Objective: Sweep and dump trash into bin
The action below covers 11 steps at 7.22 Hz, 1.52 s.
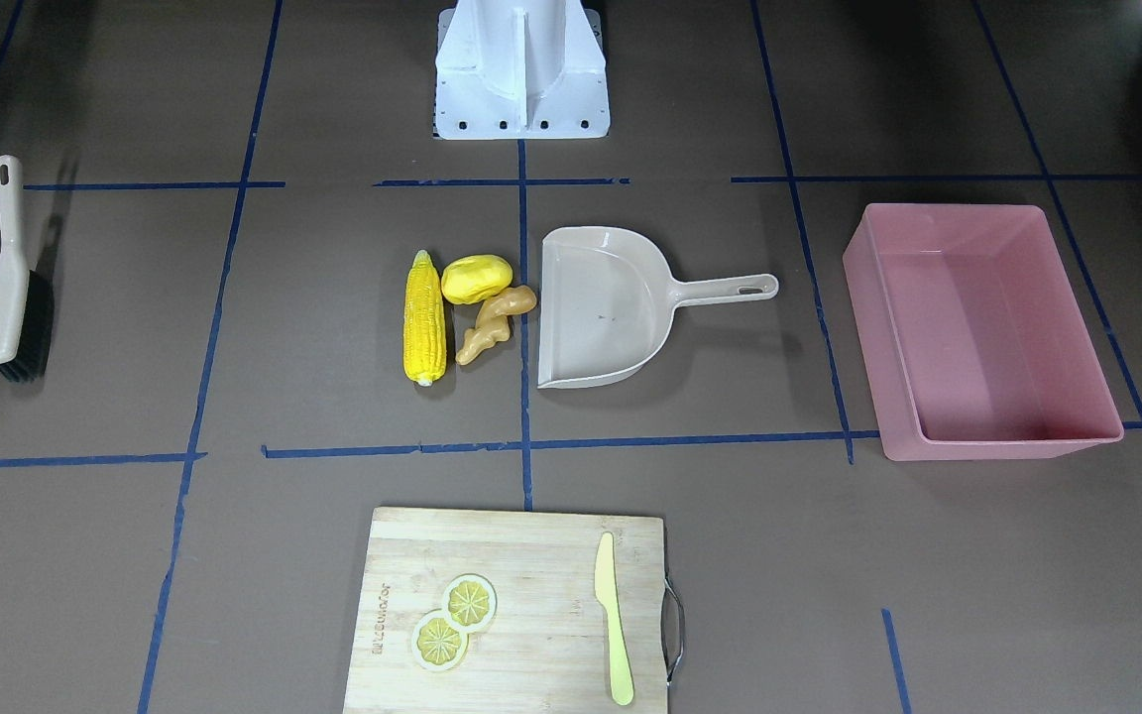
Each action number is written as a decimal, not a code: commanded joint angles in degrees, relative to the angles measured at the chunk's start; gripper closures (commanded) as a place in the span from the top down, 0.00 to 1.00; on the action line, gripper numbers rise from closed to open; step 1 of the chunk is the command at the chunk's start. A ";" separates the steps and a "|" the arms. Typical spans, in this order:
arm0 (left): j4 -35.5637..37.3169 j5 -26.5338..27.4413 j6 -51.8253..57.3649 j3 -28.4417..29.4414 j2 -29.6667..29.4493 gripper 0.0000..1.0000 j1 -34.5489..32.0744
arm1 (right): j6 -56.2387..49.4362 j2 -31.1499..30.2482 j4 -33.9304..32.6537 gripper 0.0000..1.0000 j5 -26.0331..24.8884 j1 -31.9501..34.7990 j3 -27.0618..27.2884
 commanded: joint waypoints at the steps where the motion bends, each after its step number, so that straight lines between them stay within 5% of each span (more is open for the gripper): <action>1: -1.30 -0.14 0.06 -0.06 0.19 1.00 0.01 | 17.30 -0.87 1.85 1.00 -5.13 -11.43 9.05; 5: -1.30 -0.32 -0.20 -0.15 0.19 1.00 0.09 | 44.54 -13.25 33.98 1.00 -15.79 -30.56 7.88; 8: -1.30 -0.40 -0.20 -0.32 0.19 1.00 0.09 | 45.08 -13.71 34.55 0.99 -15.99 -35.32 4.02; 9: -1.30 -0.32 -0.20 -0.41 0.19 1.00 0.09 | 45.08 -13.71 34.47 0.91 -15.99 -35.59 3.92; 11: -1.30 -0.32 -0.29 -0.59 0.19 1.00 0.09 | 44.82 -13.71 34.47 0.17 -15.99 -35.77 2.86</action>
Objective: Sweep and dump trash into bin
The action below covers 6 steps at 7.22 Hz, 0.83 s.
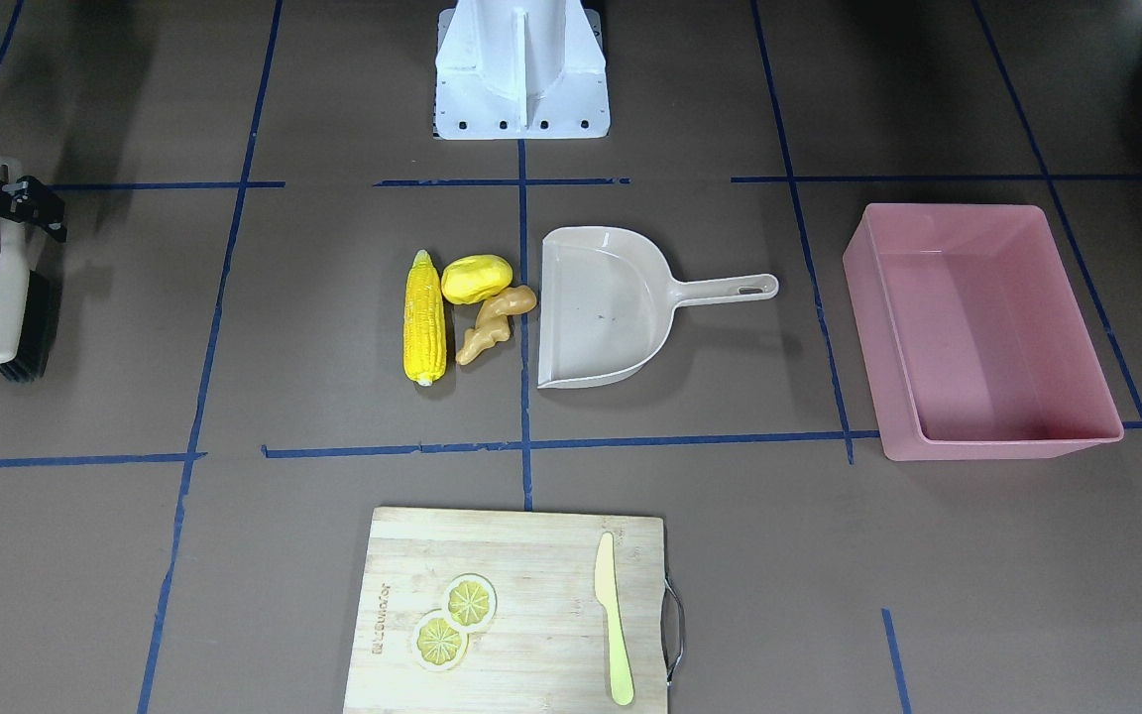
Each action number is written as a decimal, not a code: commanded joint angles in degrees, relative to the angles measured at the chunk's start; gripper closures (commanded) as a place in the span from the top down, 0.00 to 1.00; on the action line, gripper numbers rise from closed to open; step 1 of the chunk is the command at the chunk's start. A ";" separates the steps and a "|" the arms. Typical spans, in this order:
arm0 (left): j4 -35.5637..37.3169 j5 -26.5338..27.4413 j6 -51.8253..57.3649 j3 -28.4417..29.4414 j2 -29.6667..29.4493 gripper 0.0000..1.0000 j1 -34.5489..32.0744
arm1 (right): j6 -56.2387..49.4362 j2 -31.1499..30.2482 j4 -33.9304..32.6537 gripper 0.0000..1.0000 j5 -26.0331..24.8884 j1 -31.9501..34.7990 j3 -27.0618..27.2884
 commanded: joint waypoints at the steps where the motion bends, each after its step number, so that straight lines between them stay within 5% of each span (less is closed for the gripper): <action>1: 0.00 -0.08 -0.03 -0.11 0.00 1.00 0.00 | -0.68 -0.01 0.09 0.00 0.00 -0.08 -0.27; 6: -9.28 -0.17 0.14 -0.98 -0.26 1.00 0.26 | -0.25 0.86 -0.08 0.00 1.75 1.50 2.98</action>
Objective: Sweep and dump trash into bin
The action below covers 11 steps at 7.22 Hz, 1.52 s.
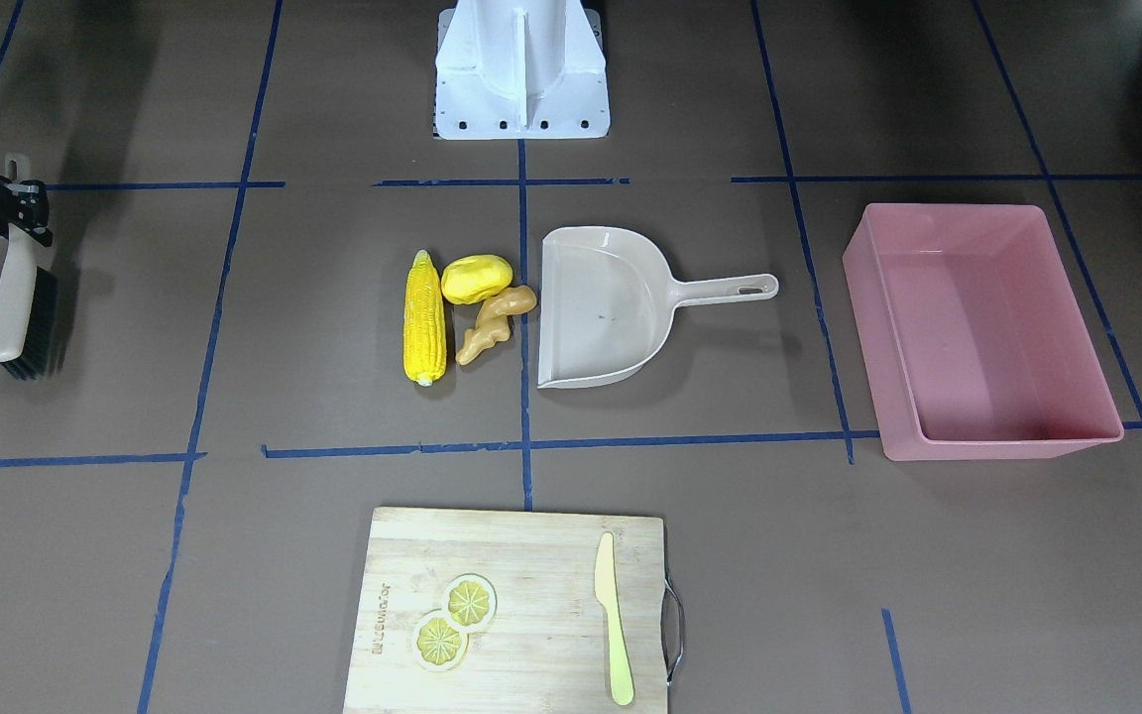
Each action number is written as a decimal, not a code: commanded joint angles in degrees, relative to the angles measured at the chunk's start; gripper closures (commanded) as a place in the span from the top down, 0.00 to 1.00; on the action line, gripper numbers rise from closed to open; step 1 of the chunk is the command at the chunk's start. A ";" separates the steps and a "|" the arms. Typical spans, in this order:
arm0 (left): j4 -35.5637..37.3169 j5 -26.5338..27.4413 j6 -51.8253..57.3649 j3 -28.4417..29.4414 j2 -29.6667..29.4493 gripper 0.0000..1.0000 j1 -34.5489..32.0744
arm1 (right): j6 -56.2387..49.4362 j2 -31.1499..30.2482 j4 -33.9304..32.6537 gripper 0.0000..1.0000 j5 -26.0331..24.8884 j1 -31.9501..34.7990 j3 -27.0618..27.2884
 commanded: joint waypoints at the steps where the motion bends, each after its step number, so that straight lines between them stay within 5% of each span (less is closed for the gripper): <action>1: -13.30 0.03 0.00 -0.17 -0.20 1.00 1.75 | 0.54 1.53 -0.27 0.00 -0.03 0.47 0.91; 2: -19.92 -0.40 -0.26 -0.34 -0.28 1.00 3.76 | 0.63 2.58 -0.53 0.00 -0.30 0.47 0.65; 5: -20.78 -10.40 -1.05 -1.74 -8.00 1.00 11.66 | 0.72 3.12 -0.54 0.00 -0.65 0.38 0.47; 7: -20.86 -10.17 -8.06 -3.15 -15.28 1.00 16.77 | 0.72 3.21 -0.54 0.00 -0.83 0.38 0.47; 11: -23.59 -6.91 0.16 -5.61 -16.46 1.00 33.81 | 0.72 3.21 -0.45 0.00 -0.91 0.38 0.47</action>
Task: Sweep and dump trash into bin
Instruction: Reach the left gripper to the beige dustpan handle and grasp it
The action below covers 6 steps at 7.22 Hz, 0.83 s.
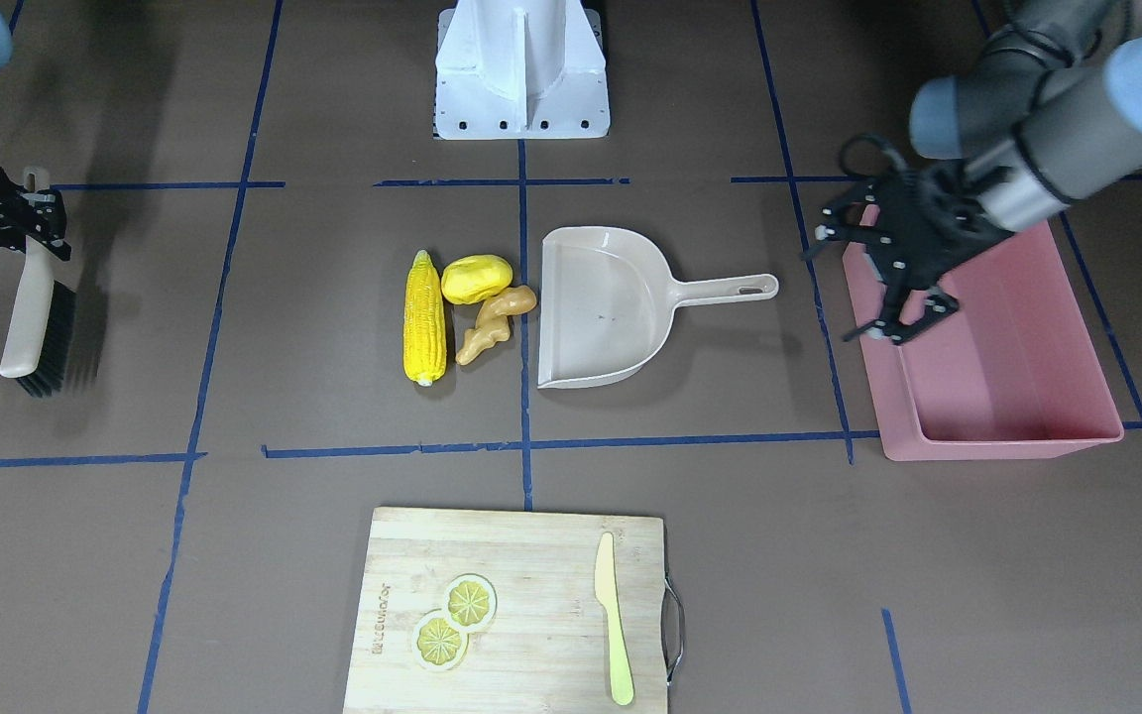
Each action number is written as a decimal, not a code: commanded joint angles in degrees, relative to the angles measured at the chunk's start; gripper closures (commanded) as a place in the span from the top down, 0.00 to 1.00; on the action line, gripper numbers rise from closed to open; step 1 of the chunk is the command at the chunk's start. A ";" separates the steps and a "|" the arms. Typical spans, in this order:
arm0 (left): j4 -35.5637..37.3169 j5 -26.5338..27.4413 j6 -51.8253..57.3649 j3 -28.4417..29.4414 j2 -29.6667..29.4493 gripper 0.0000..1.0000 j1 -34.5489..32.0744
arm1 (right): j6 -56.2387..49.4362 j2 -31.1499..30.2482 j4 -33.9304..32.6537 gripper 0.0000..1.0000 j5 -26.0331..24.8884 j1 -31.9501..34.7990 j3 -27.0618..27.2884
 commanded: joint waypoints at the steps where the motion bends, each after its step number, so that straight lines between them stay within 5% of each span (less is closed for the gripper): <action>1: -0.36 0.69 4.84 -0.13 -0.46 1.00 7.63 | 0.00 0.00 0.03 0.00 -0.03 0.00 -0.06; 4: -0.71 11.74 5.21 -0.22 -0.55 1.00 14.33 | 0.00 0.00 0.12 0.00 -0.03 0.09 -0.06; 6: -0.89 11.85 11.70 0.39 0.06 1.00 14.61 | 0.00 -0.09 0.12 0.00 -0.03 0.09 -0.06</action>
